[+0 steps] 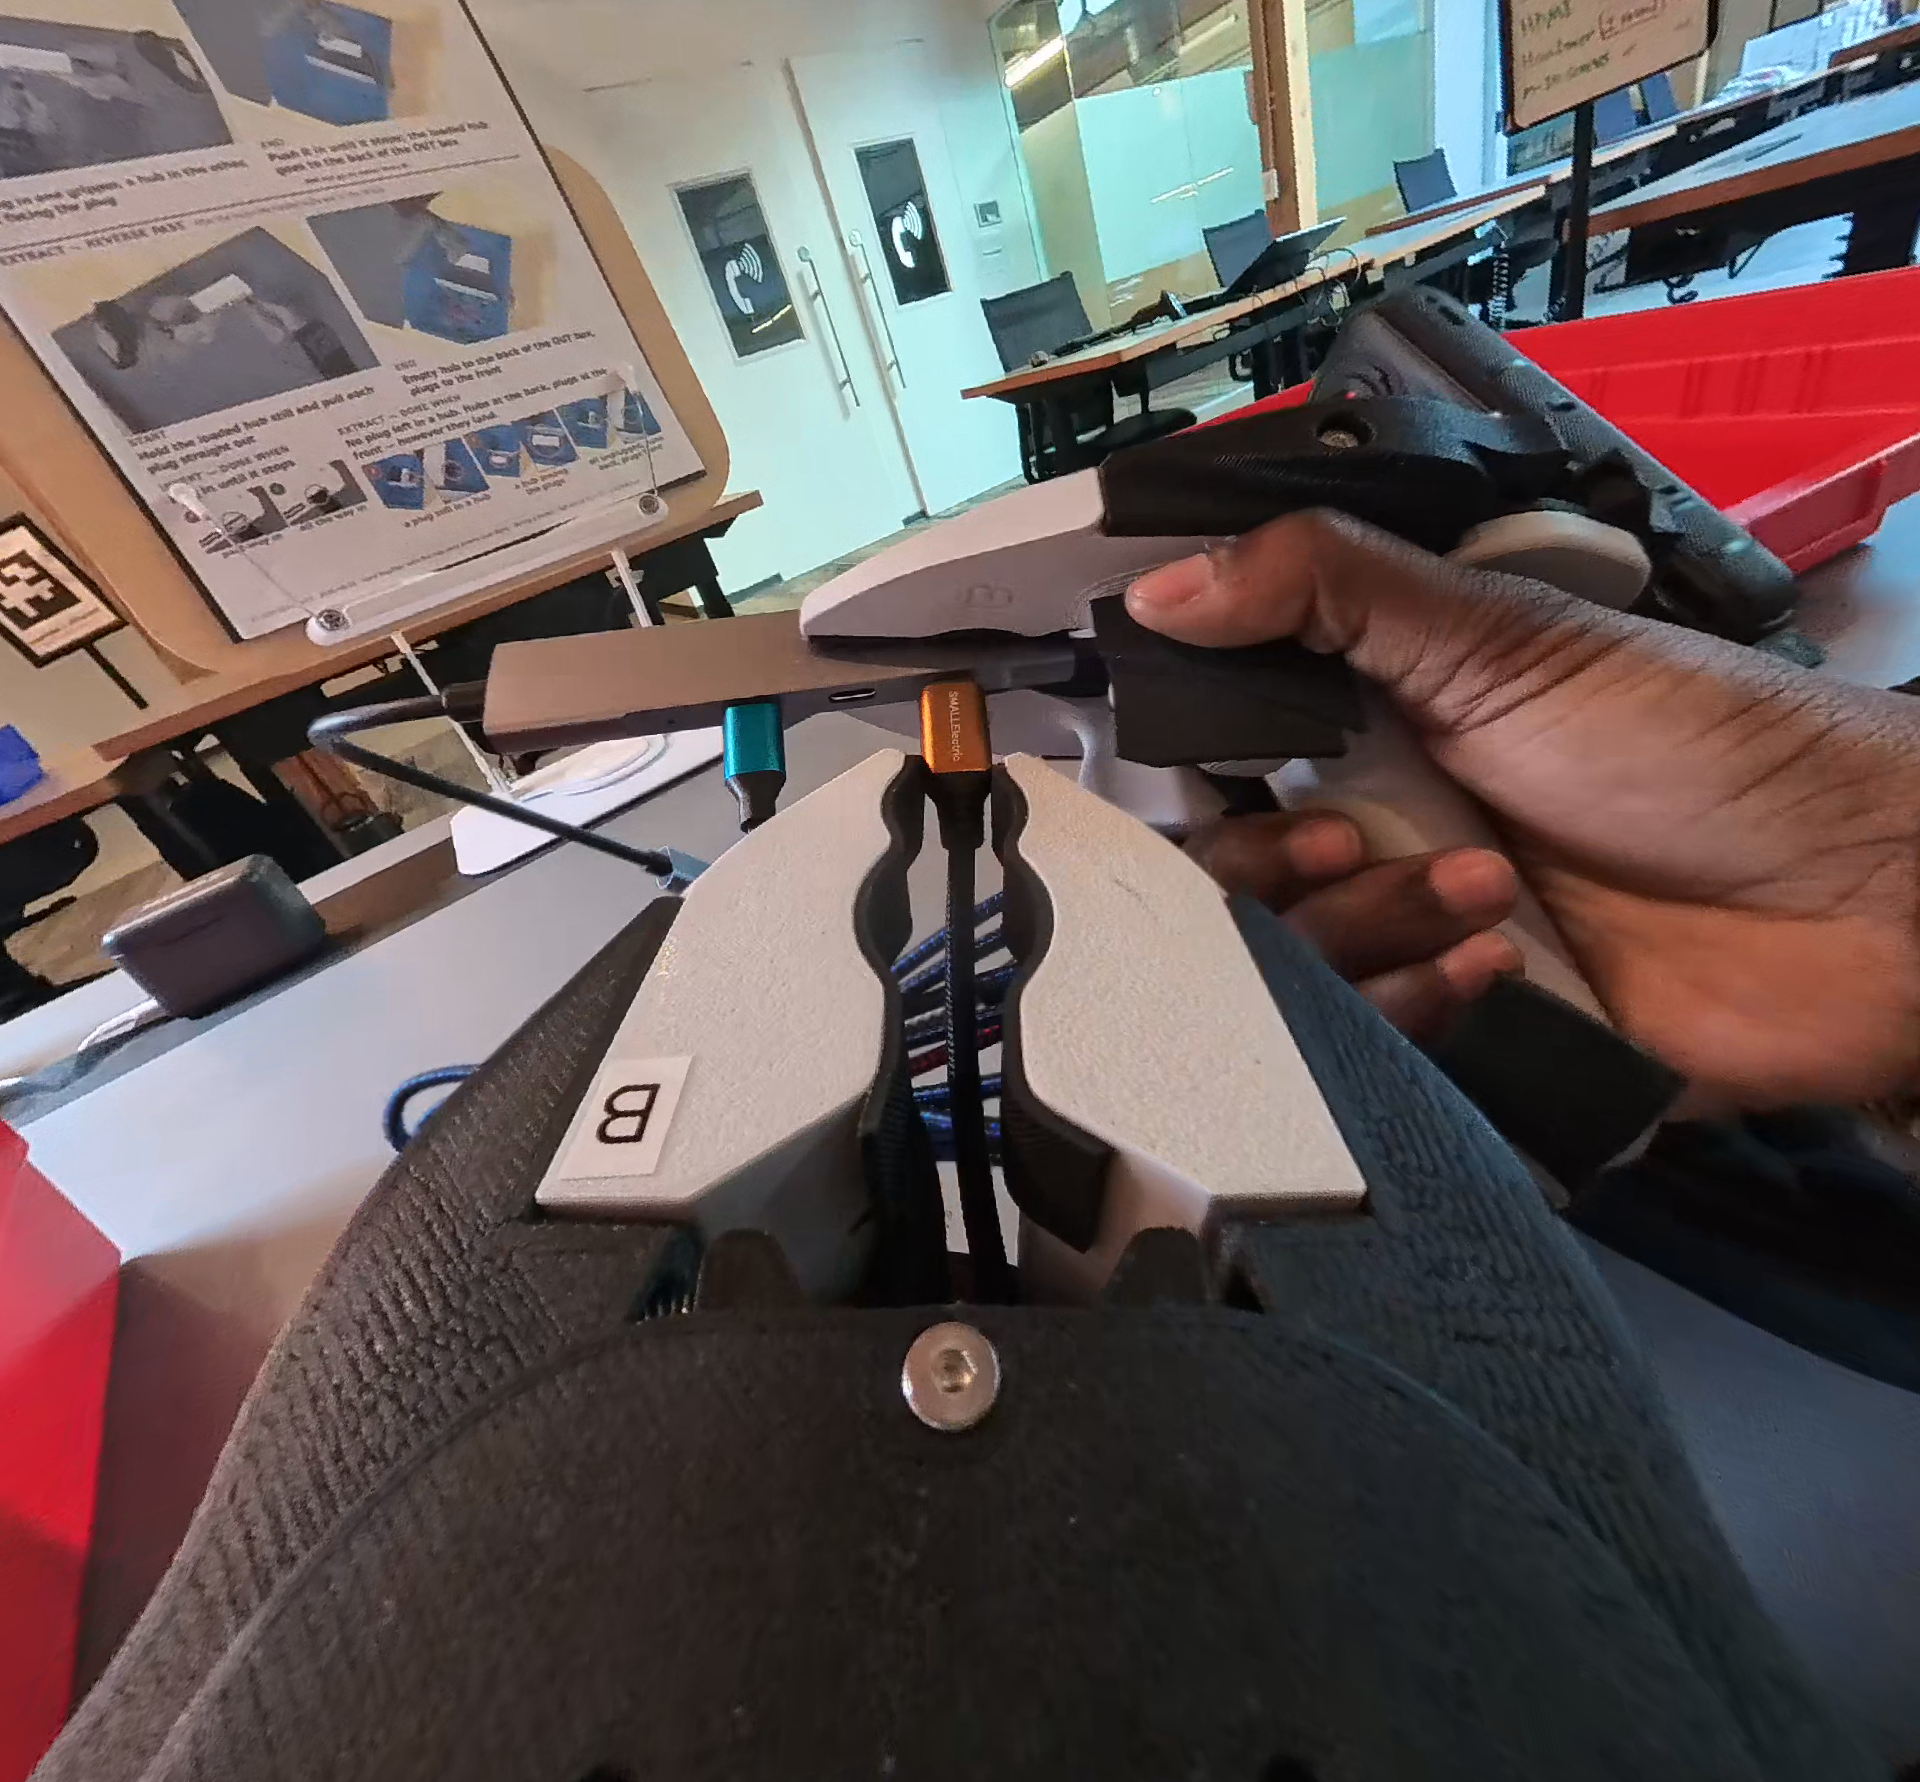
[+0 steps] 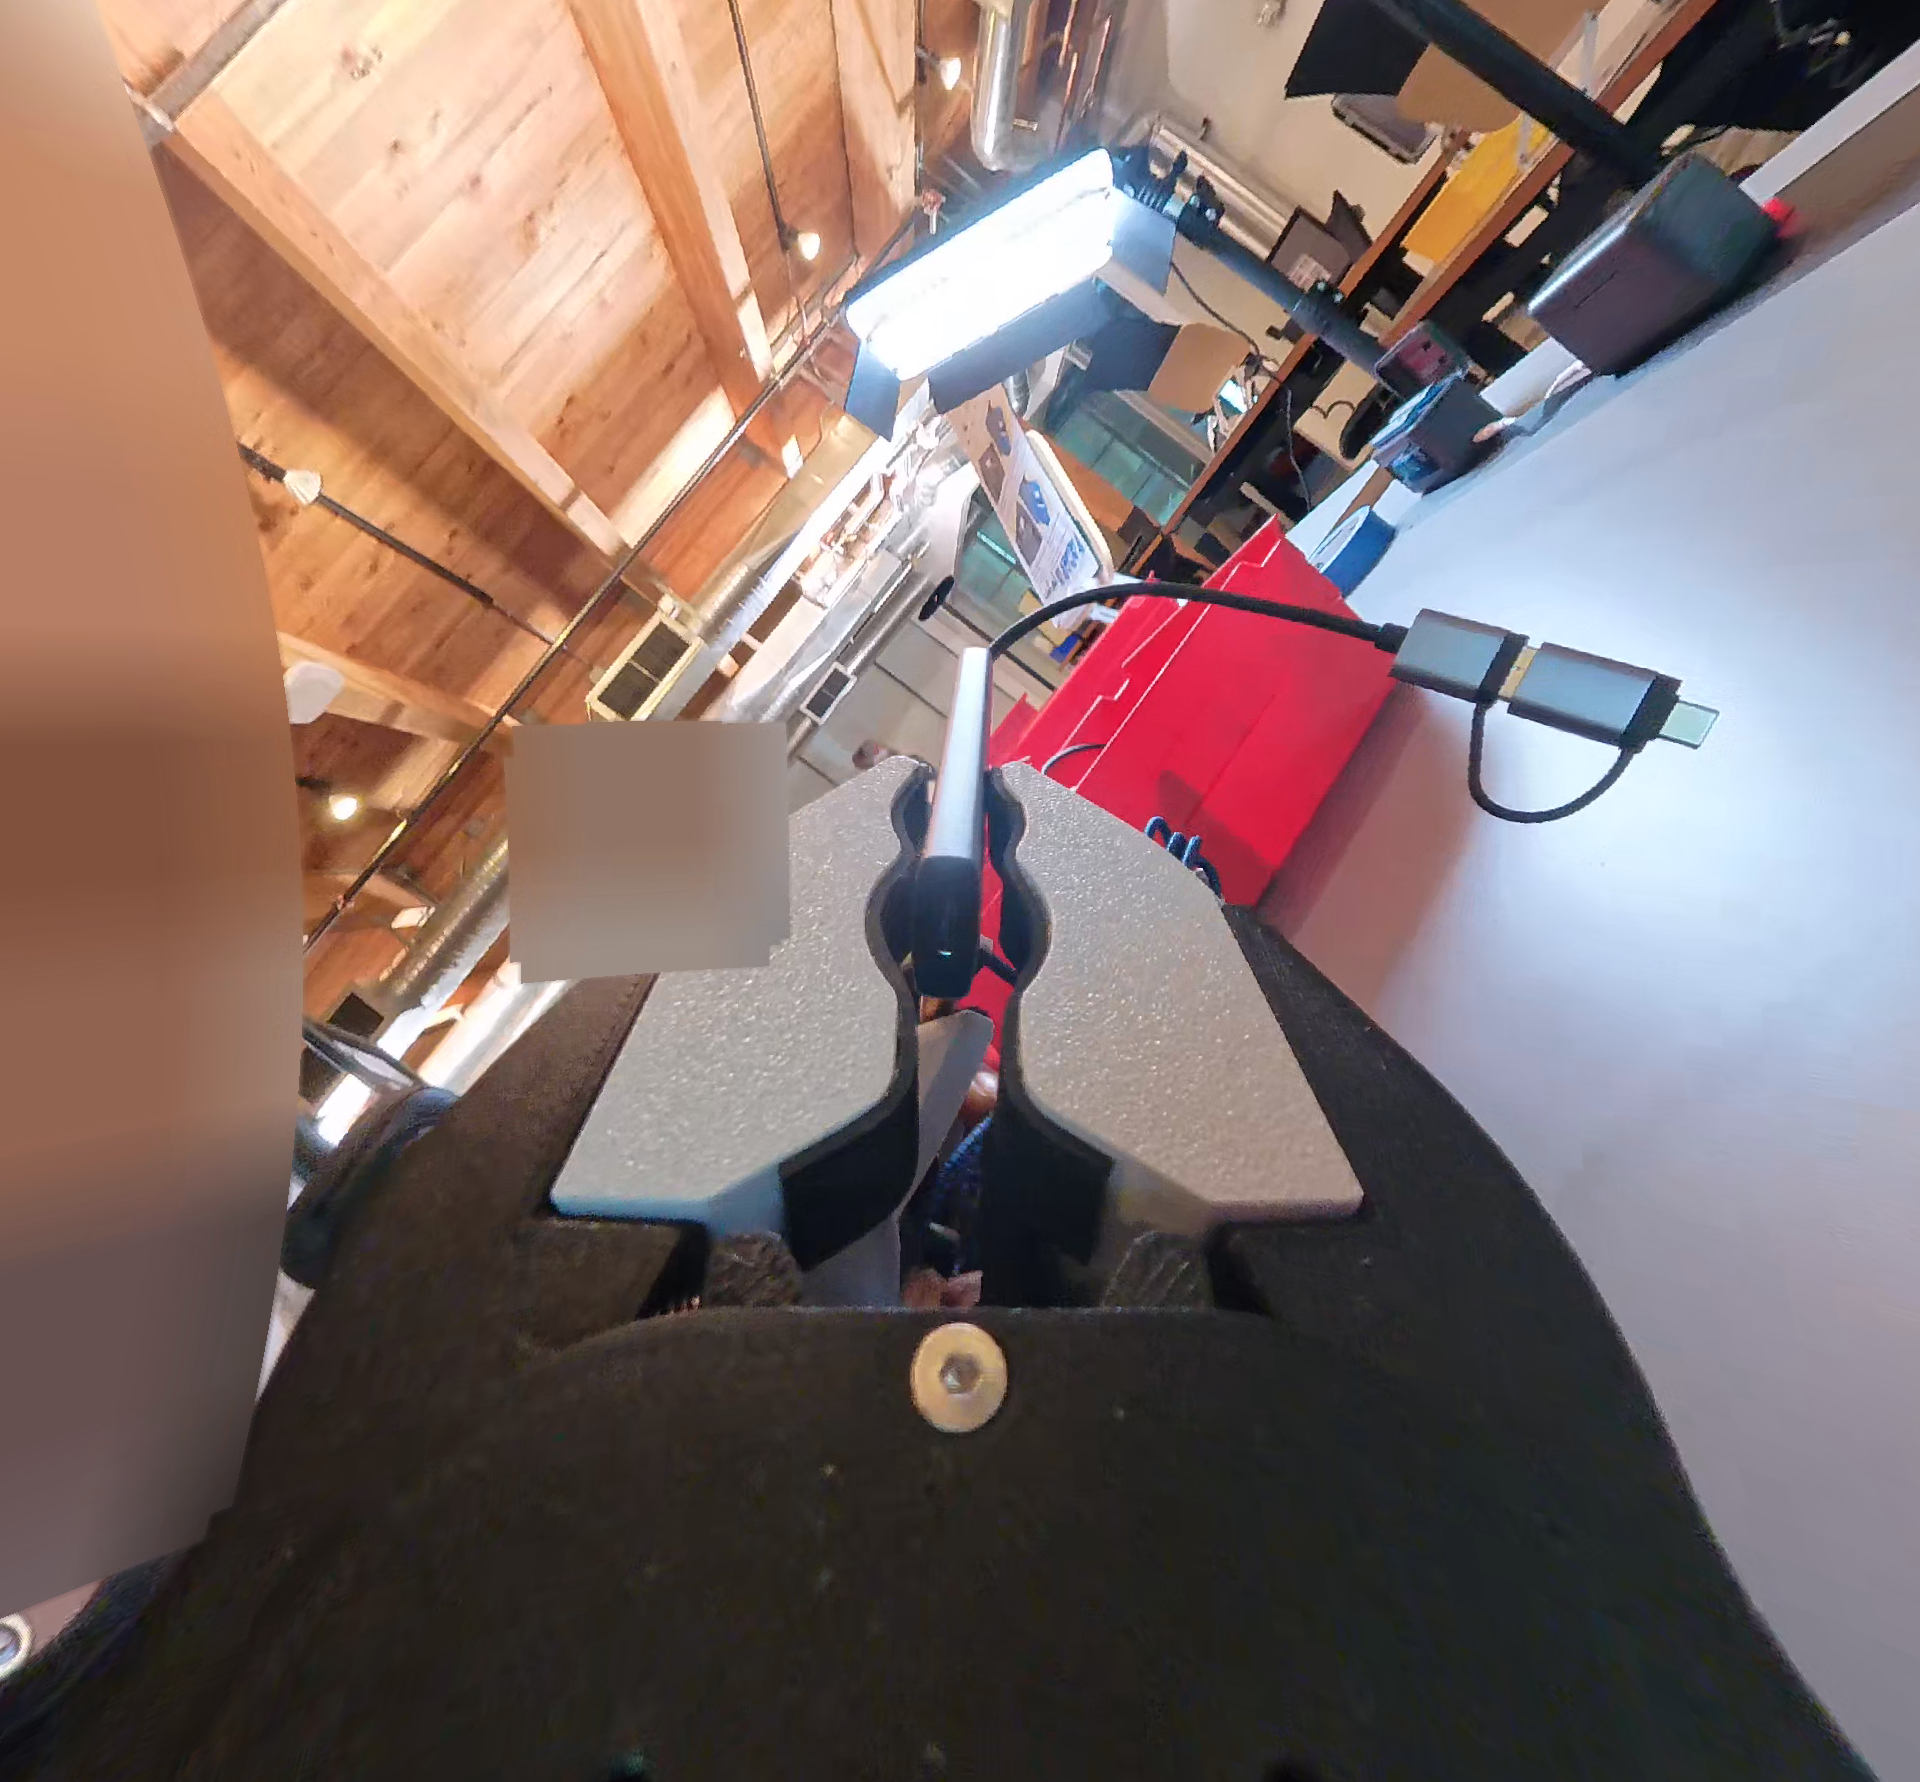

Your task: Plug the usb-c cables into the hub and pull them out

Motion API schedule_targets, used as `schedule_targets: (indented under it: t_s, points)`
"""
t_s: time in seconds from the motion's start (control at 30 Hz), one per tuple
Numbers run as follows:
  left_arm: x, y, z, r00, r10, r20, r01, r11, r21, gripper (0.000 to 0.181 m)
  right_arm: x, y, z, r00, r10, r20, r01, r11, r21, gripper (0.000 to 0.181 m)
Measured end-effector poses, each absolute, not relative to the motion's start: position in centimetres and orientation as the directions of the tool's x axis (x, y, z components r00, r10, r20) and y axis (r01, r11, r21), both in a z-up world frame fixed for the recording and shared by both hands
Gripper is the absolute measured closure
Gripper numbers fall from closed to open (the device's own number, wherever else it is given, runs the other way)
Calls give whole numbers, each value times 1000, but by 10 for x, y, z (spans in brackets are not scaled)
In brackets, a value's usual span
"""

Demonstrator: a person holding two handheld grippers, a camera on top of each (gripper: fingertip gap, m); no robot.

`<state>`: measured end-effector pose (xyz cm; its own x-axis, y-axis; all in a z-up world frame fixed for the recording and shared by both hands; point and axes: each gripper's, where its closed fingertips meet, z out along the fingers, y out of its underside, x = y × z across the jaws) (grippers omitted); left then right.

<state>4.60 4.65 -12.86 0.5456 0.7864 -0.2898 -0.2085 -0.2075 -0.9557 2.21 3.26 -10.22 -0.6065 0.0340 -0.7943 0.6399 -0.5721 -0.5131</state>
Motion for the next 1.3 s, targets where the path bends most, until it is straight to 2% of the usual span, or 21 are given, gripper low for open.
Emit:
schedule_targets:
  t_s: [0.3, 0.5, 0.73, 0.87, 1.03, 1.17, 1.3]
  points:
    - [51, 41, -133, 588, 752, -300, -202, -223, -954, 169, 31, 41, -110, -620, 57, -783, 693, -429, -580, 169]
    - [49, 37, -131, 561, 775, -290, -203, -210, -956, 169, 31, 44, -113, -594, 75, -801, 699, -445, -560, 172]
    - [46, 30, -126, 517, 818, -253, -203, -170, -964, 169, 30, 40, -116, -529, 25, -848, 682, -582, -443, 172]
    - [47, 32, -130, 563, 788, -249, -184, -174, -967, 169, 33, 41, -118, -522, 33, -852, 691, -569, -445, 172]
    - [48, 34, -128, 545, 783, -300, -218, -214, -952, 169, 37, 42, -114, -474, -67, -878, 735, -579, -353, 172]
    - [53, 35, -122, 594, 749, -293, -265, -161, -951, 170, 41, 39, -114, -495, -59, -867, 745, -543, -388, 172]
    - [53, 36, -129, 620, 705, -343, -266, -222, -938, 169, 41, 39, -122, -487, -27, -873, 763, -499, -411, 172]
